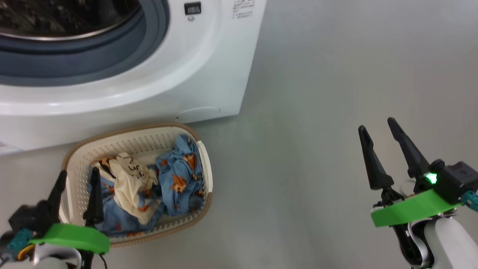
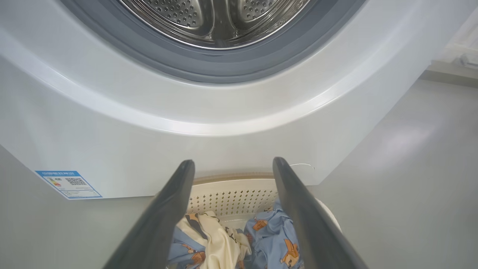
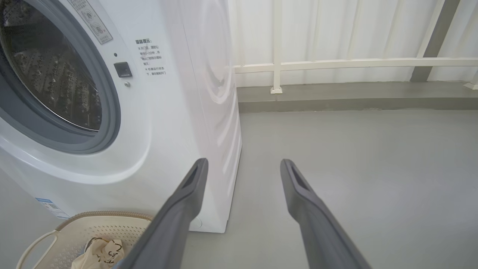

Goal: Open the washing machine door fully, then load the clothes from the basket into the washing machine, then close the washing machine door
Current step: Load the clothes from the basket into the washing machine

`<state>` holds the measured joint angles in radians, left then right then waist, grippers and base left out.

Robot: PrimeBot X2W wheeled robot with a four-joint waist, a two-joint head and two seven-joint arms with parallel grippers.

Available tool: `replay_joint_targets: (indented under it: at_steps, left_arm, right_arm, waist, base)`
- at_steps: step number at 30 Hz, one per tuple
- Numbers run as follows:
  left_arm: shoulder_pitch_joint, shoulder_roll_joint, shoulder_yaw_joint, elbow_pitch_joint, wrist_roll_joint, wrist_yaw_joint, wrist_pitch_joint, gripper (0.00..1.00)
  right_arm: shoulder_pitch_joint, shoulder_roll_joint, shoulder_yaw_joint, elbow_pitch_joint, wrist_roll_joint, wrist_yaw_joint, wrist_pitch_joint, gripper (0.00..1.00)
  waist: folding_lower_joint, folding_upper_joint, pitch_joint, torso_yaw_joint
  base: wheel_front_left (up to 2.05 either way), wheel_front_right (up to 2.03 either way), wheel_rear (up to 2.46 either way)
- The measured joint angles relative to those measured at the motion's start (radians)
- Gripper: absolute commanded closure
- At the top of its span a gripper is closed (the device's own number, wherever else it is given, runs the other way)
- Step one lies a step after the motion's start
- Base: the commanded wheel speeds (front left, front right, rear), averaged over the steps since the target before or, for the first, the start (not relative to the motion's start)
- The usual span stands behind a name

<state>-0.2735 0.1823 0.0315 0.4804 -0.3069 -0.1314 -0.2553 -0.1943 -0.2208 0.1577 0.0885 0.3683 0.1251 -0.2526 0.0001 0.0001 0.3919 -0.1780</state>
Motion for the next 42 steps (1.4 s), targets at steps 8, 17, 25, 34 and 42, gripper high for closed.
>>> replay_joint_targets:
  at_steps: [8, 17, 25, 34, 42]
  left_arm:
    - [-0.091, 0.021, -0.026, 0.083, -0.009, 0.000, 0.000, 0.00]
    - [-0.176, 0.042, -0.070, 0.180, -0.034, 0.000, 0.000, 0.00]
    - [-0.249, 0.056, -0.111, 0.282, -0.074, 0.000, 0.000, 0.00]
    - [-0.338, 0.083, -0.159, 0.411, -0.115, 0.000, 0.000, 0.00]
    - [-0.393, 0.091, -0.210, 0.507, -0.163, 0.000, 0.000, 0.00]
  right_arm:
    - [-0.052, 0.018, 0.000, -0.002, -0.002, 0.000, 0.000, 0.00]
    - [-0.087, 0.036, 0.002, 0.001, -0.003, 0.000, 0.000, 0.00]
    - [-0.121, 0.052, 0.005, 0.001, -0.007, 0.000, 0.000, 0.00]
    - [-0.171, 0.063, 0.016, -0.004, -0.008, 0.000, 0.000, 0.00]
    - [-0.184, 0.070, 0.028, -0.010, -0.008, 0.000, 0.000, 0.00]
  waist:
    - [0.0000, 0.0000, 0.091, 0.001]
    - [0.0000, 0.0000, 0.174, -0.006]
    - [0.0000, 0.0000, 0.237, -0.018]
    - [0.0000, -0.0001, 0.313, -0.032]
    - [-0.0001, 0.0000, 0.351, -0.046]
  base:
    - [0.00, 0.00, 0.00]
    - [0.00, 0.00, 0.00]
    - [0.00, 0.00, 0.00]
    - [0.00, 0.00, 0.00]
    - [0.00, 0.00, 0.00]
